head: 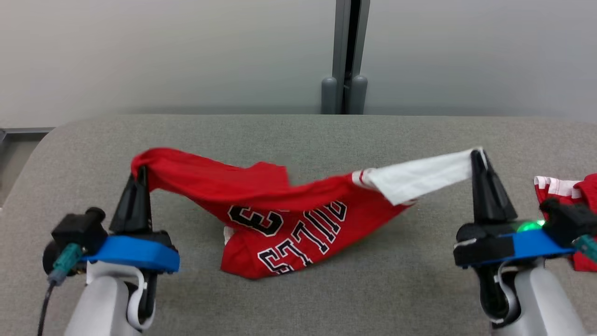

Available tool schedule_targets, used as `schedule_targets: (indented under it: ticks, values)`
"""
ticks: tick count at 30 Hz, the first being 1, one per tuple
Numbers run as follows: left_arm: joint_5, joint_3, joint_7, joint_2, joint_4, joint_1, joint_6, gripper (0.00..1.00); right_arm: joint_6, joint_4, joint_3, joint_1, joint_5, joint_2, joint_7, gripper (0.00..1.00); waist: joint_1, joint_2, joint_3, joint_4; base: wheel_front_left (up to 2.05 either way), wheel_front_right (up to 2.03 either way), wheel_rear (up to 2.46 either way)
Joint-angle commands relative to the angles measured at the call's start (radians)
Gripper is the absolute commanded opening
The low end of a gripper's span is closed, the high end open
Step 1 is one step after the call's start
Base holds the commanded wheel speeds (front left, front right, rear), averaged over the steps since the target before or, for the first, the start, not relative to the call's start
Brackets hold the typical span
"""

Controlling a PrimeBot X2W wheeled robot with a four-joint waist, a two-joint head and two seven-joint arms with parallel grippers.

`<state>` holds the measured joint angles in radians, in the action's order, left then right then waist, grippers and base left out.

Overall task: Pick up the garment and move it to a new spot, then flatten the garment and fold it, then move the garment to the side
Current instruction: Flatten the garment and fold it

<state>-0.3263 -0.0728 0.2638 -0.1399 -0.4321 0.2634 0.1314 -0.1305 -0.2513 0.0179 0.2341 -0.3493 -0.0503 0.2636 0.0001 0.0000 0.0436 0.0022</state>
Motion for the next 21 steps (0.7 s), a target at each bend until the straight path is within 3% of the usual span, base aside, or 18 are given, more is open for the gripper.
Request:
schedule_targets:
  ticks: [1,6,11,15,21]
  values:
    - [-0.008,-0.008,0.001,-0.021,0.043,0.042,-0.001,0.0,0.0,0.043,-0.013,0.049,-0.022,-0.013,0.001,0.0,-0.0001,0.0,-0.012,0.0,0.0,0.0,0.0]
    - [-0.018,-0.023,-0.016,-0.123,0.156,0.14,-0.001,0.0,0.0,0.144,-0.031,0.161,-0.073,-0.058,0.001,0.0,-0.0001,0.0,-0.042,-0.001,0.0,0.0,0.0]
    - [-0.029,-0.018,-0.106,-0.217,0.282,0.231,-0.001,0.0,0.0,0.195,-0.037,0.299,-0.106,-0.12,-0.001,0.0,-0.0001,0.0,-0.053,-0.007,0.0,0.0,0.0]
    - [-0.074,-0.015,-0.195,-0.257,0.344,0.295,-0.001,0.0,0.0,0.202,-0.034,0.427,-0.095,-0.173,-0.034,0.0,-0.0001,0.0,-0.042,-0.002,0.0,0.0,0.0]
    - [-0.115,-0.05,-0.255,-0.267,0.342,0.36,-0.001,0.0,0.0,0.128,0.001,0.574,-0.059,-0.211,-0.069,0.0,-0.0001,0.0,0.01,0.004,0.0,0.0,0.0]
